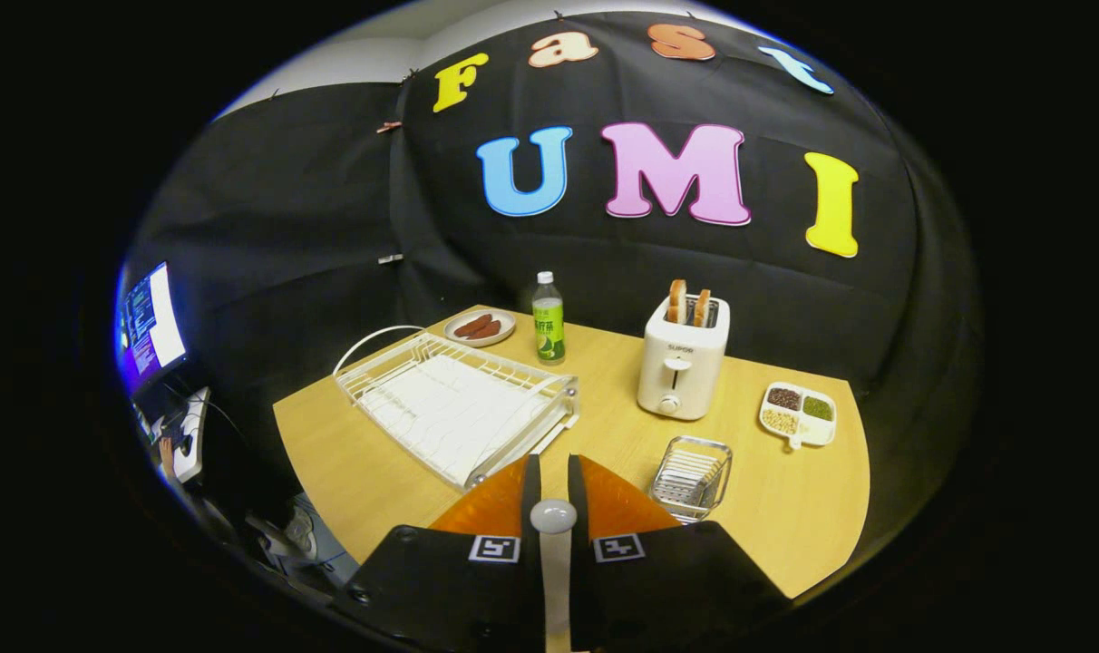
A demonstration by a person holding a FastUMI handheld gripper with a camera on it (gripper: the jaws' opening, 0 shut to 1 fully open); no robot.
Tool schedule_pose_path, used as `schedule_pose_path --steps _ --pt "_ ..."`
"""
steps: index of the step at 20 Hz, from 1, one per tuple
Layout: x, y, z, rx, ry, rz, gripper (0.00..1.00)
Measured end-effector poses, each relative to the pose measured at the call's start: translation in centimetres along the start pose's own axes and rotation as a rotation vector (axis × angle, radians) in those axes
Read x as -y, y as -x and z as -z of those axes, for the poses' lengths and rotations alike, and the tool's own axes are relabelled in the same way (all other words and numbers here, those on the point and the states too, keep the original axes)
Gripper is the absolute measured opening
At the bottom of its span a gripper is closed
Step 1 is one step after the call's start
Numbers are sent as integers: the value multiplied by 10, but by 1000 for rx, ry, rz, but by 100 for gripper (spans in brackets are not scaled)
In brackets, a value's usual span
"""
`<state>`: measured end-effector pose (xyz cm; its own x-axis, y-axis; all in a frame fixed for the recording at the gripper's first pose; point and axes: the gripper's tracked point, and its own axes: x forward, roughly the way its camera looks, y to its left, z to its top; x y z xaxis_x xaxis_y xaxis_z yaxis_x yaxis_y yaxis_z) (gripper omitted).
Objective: Take the plate from the dish rack, then take the spoon from the basket and place it into the plate.
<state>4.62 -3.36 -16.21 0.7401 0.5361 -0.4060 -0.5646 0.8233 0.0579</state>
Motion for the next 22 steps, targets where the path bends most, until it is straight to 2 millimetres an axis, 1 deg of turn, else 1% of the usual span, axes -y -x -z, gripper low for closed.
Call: schedule_pose_path --steps 2,5,8,10,13,16,19,21,22 --pt "-6 -9 17 -28 7 -11 15" --pt "-17 -27 35 -66 11 -33 15" --pt "-20 -39 51 -85 47 -28 15" --pt "-20 -41 65 -105 82 -24 15" --pt "-25 -38 71 -109 87 -35 17" --pt "-26 -36 78 -132 56 -30 20" --pt "-22 -37 78 -145 22 -23 20" --pt "-23 -37 76 -156 -23 -35 20" --pt "-23 -35 72 -159 -52 -35 38"
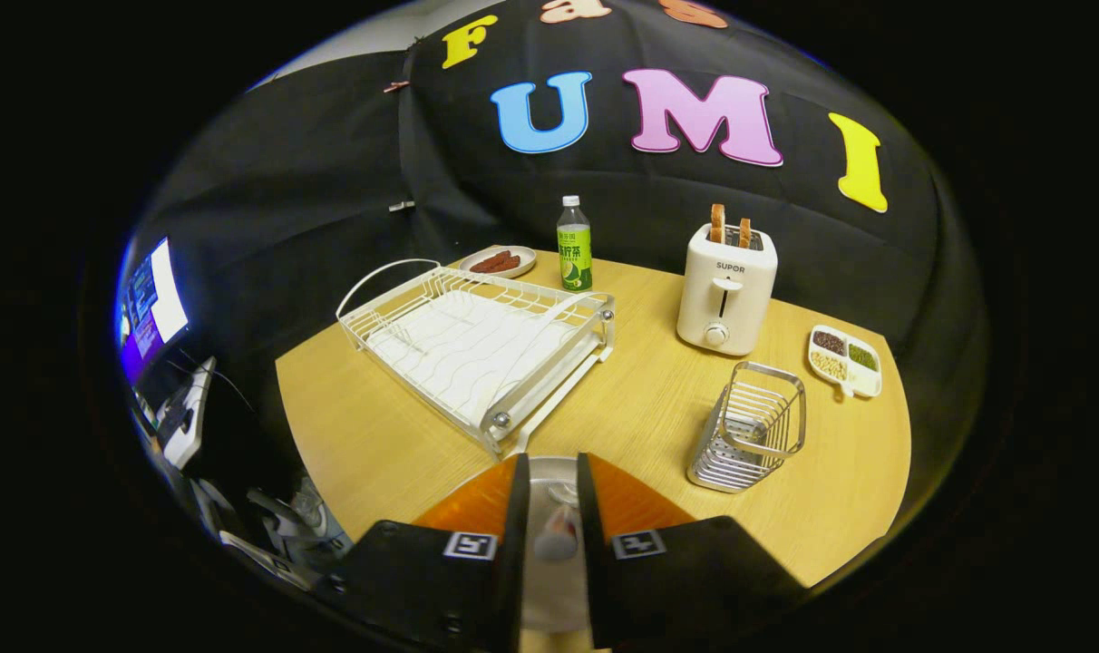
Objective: Take the plate from the dish rack, then take the spoon from the basket and place it into the plate.
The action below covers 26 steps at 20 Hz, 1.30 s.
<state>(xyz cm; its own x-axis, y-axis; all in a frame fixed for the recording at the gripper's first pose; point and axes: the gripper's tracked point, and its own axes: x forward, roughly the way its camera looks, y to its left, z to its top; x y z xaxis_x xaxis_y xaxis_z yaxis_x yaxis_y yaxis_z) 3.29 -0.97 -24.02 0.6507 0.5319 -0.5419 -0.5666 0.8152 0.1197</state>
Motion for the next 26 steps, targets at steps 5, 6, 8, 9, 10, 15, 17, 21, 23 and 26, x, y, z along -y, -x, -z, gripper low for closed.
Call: schedule_pose_path --steps 5,6,8,9,10,15,17,21,23,26 --pt "7 11 -43 61 -77 23 98" --pt "12 13 -53 81 -74 45 98" --pt "22 22 -74 125 -85 103 99" --pt "26 29 -86 151 -100 131 99" --pt "28 37 -99 178 -118 157 98" --pt "33 97 -164 342 -136 316 98" --pt "25 122 -191 421 -166 362 98" --pt "4 166 -224 537 -204 458 98" --pt "-3 183 -227 569 -197 526 98" --pt "-18 200 -221 591 -207 602 98"
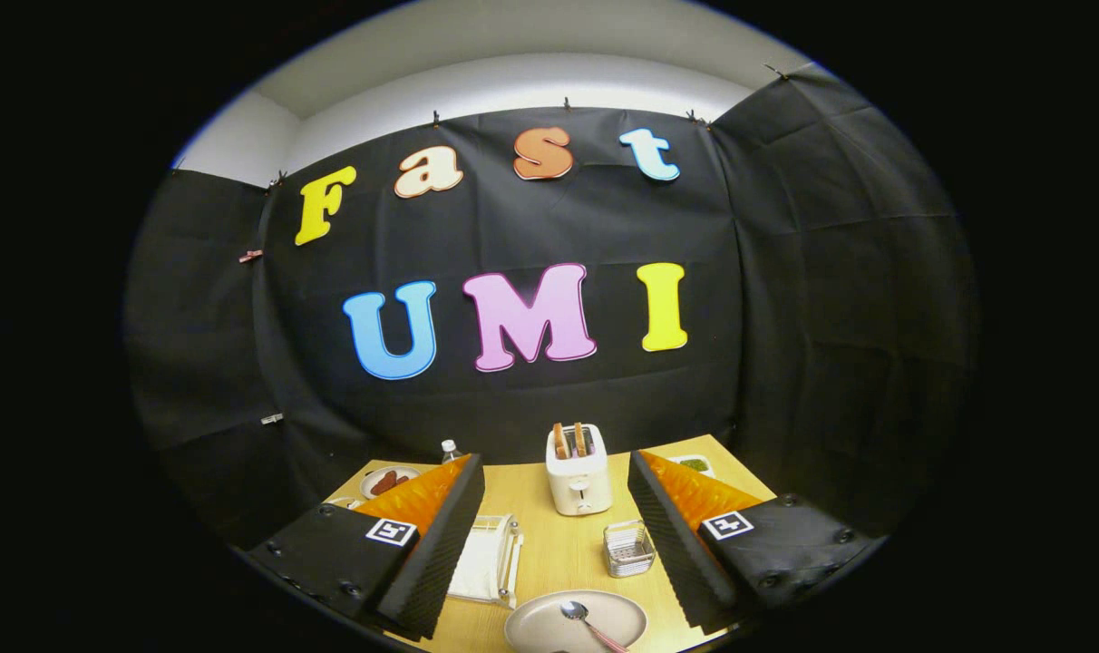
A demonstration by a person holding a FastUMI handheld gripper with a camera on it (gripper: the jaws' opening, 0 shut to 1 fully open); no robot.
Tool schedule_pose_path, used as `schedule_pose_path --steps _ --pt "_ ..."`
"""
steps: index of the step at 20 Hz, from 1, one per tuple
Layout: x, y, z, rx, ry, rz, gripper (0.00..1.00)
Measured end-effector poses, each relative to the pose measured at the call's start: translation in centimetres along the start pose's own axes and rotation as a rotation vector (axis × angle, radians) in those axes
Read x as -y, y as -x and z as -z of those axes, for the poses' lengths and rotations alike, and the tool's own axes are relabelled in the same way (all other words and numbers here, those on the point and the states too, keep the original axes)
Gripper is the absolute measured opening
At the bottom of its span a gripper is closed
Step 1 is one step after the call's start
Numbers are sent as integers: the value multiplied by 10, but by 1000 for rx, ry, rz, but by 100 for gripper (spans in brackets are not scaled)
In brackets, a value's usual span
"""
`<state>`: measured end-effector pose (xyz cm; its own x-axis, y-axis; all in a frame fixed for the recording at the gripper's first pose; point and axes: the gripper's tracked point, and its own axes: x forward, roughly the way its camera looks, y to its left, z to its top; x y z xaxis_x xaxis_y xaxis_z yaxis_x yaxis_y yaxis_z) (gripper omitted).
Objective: Take the plate from the dish rack, then take the spoon from the basket and place it into the plate.
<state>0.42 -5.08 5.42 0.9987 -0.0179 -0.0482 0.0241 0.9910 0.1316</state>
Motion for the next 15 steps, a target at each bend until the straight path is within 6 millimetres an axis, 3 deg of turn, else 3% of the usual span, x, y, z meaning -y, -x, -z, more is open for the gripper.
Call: schedule_pose_path --steps 6,15 --pt "4 37 12 10 10 106 98" --pt "5 50 26 -13 -48 160 98"
